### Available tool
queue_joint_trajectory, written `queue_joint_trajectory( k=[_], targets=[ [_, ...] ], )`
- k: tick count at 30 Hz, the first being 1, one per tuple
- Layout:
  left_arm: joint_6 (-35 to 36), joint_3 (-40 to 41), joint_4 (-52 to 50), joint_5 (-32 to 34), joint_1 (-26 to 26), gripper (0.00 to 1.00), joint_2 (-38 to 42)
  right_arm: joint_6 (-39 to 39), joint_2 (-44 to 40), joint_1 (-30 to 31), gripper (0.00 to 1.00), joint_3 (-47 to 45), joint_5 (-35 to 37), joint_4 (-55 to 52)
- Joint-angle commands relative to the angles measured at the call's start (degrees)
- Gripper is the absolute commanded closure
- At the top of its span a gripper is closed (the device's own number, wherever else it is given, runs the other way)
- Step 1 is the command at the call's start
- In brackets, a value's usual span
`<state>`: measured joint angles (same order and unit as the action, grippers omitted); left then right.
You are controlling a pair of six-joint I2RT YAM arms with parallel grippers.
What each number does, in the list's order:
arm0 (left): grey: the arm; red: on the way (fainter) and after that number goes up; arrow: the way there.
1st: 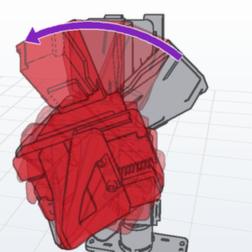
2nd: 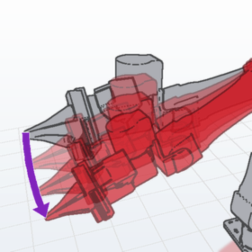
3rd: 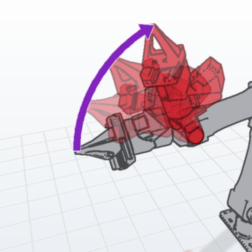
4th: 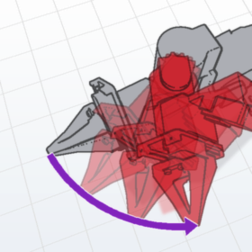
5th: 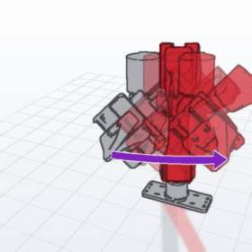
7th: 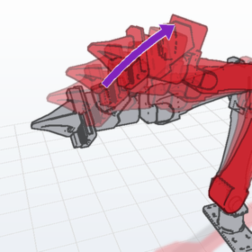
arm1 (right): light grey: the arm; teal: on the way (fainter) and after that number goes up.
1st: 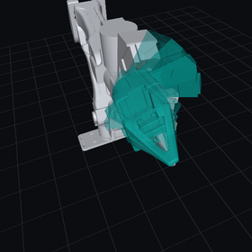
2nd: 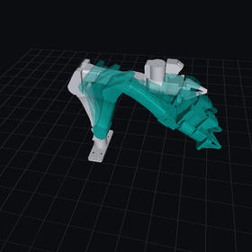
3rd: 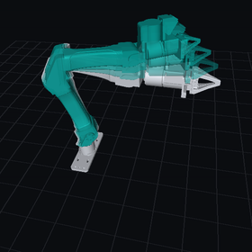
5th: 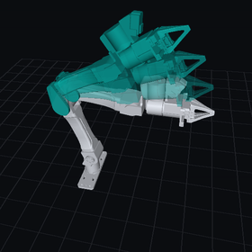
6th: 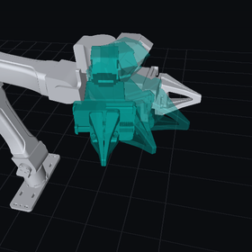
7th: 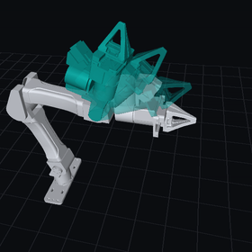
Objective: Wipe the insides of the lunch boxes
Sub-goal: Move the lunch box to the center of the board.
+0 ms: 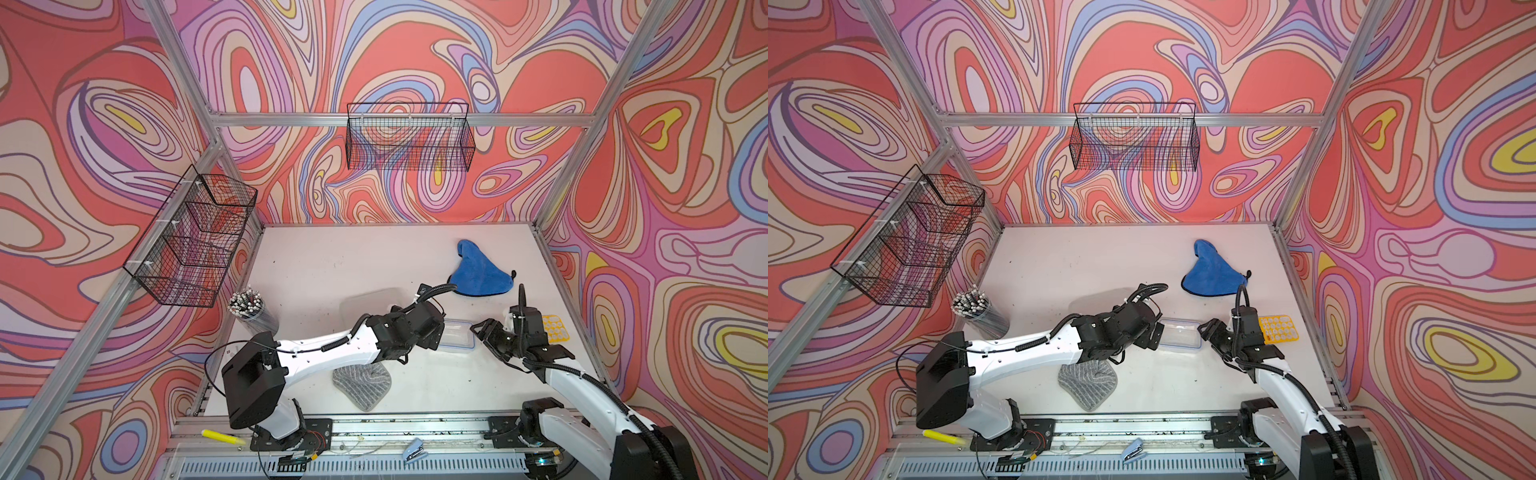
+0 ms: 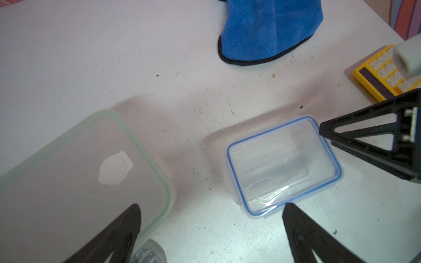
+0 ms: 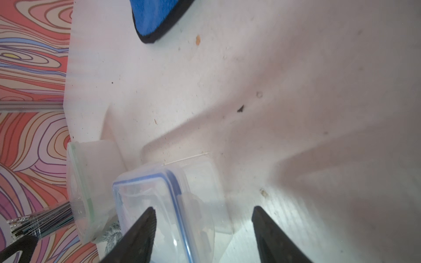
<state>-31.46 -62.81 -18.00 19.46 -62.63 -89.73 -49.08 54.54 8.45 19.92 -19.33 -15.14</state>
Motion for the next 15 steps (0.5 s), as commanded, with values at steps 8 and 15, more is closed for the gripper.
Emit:
queue_joint_trajectory(
  k=[8,15],
  targets=[
    [0.5,-2.4,-5.3,-9.8,0.1,0.0,-5.6,-5.2,2.4,5.8,0.35,-2.2,1.8,5.1],
    [1.2,-3.5,-5.6,-17.2,2.2,0.0,-8.7,-6.5,2.9,6.3,0.42,-2.6,2.2,6.6]
  ],
)
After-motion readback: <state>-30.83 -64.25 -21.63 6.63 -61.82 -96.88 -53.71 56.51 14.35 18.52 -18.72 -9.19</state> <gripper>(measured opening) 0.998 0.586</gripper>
